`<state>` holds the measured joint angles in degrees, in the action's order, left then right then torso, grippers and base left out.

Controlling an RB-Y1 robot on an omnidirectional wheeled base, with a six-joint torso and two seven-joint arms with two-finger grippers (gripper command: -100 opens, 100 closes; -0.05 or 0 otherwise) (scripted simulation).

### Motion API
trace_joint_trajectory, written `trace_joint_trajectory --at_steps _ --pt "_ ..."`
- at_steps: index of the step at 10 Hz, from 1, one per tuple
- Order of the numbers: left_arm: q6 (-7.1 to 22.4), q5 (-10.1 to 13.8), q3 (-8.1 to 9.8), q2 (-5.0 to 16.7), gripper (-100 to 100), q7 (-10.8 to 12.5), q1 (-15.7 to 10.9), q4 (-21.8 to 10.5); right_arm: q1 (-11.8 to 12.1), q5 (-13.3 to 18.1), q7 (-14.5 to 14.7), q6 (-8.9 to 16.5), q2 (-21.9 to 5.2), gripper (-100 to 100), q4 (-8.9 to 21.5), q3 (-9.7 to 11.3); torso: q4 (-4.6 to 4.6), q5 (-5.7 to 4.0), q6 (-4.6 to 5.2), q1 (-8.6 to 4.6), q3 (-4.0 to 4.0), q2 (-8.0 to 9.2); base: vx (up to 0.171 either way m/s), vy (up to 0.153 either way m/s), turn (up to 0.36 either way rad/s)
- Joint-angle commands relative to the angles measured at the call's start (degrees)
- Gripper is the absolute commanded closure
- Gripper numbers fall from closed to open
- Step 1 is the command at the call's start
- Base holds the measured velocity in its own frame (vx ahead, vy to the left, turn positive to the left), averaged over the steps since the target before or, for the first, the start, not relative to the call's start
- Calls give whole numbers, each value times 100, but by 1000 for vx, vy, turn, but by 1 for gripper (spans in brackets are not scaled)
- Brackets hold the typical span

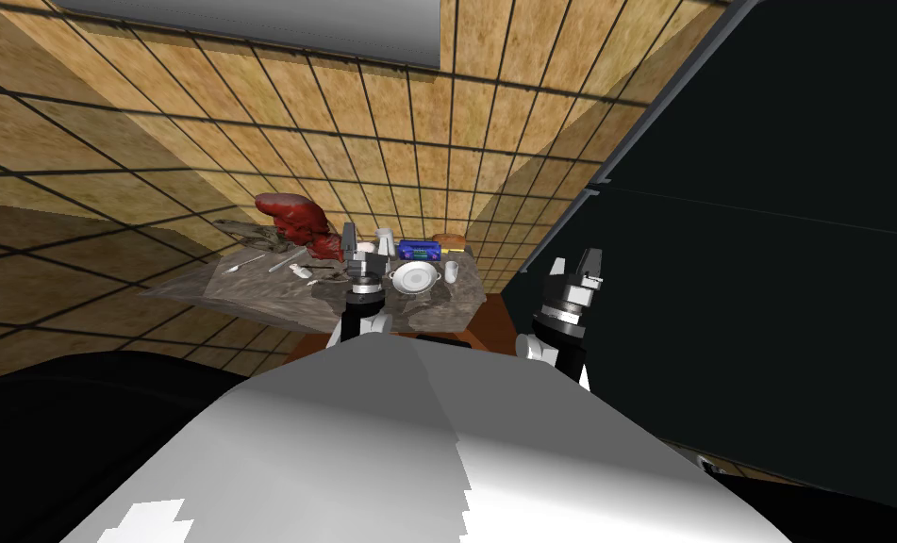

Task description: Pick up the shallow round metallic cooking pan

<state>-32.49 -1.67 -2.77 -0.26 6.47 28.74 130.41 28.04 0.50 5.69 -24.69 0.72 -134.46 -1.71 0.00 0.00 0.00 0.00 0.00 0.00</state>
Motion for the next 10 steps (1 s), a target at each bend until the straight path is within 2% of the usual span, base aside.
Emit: trace_joint_trajectory --at_steps 1,5,6,7,10 --pt "109 19 -7 228 -100 18 -15 -14 0 0 0 0 0 0 0 0 0 0 0 0 0 0 -6 2 3" --pt "699 136 -43 702 -100 128 -98 -85 0 0 0 0 0 0 0 0 3 2 0 11 7 12 -32 18 8" --pt "742 136 -43 702 -100 128 -98 -85 0 0 0 0 0 0 0 0 3 3 0 11 9 15 -34 18 3" --pt "972 179 -55 774 -100 168 -127 -109 0 0 0 0 0 0 0 0 3 2 0 8 8 13 -31 19 11" --pt "1401 278 -79 878 -100 261 -192 -163 0 0 0 0 0 0 0 0 4 3 0 10 9 15 -40 26 9"
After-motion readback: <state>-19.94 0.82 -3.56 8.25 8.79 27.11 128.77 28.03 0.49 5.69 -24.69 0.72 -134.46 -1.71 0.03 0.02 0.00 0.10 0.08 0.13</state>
